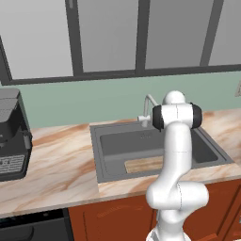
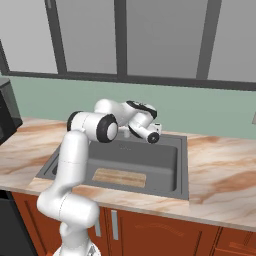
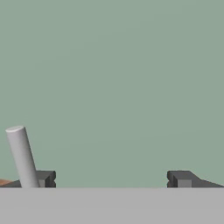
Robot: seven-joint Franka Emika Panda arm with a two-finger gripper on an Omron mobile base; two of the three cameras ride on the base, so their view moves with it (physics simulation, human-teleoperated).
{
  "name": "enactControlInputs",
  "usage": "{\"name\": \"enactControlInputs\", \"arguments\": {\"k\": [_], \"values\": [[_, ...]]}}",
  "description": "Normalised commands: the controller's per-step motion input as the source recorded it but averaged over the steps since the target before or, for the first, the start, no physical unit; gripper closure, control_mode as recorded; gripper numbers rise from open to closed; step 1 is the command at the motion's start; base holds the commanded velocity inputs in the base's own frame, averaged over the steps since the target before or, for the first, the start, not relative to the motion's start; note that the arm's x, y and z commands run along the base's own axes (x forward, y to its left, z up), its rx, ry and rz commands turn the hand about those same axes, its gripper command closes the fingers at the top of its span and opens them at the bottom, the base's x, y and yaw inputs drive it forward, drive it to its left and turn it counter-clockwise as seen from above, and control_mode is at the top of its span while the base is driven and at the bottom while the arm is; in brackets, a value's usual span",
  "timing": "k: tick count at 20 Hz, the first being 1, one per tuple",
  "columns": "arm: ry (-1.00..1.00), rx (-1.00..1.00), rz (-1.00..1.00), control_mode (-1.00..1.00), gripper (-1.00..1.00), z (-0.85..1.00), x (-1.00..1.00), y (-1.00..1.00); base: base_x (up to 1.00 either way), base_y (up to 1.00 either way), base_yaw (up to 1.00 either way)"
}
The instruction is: Turn on the sink faucet with hot water and rinse the cutting board for ten seconds, then turn off the faucet. Push the cutting board to reach the water if necessary.
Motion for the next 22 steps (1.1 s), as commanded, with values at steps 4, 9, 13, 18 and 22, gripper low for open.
{"name": "enactControlInputs", "arguments": {"k": [4, 9, 13, 18, 22], "values": [[0.0, 0.0, 0.0, -1.0, -1.0, -0.05, 0.2, 0.0, 0.0, 0.0, 0.0], [0.0, 0.0, 0.0, -1.0, -1.0, -0.01, 0.04, 0.0, 0.0, 0.0, 0.0], [0.0, 0.0, 0.0, -1.0, -1.0, 0.0, 0.0, 0.0, 0.0, 0.0, 0.0], [0.0, 0.0, 0.0, -1.0, -1.0, 0.0, 0.0, 0.0, 0.0, 0.0, 0.0], [0.0, 0.0, 0.0, -1.0, -1.0, 0.0, 0.0, 0.0, 0.0, 0.0, 0.0]]}}
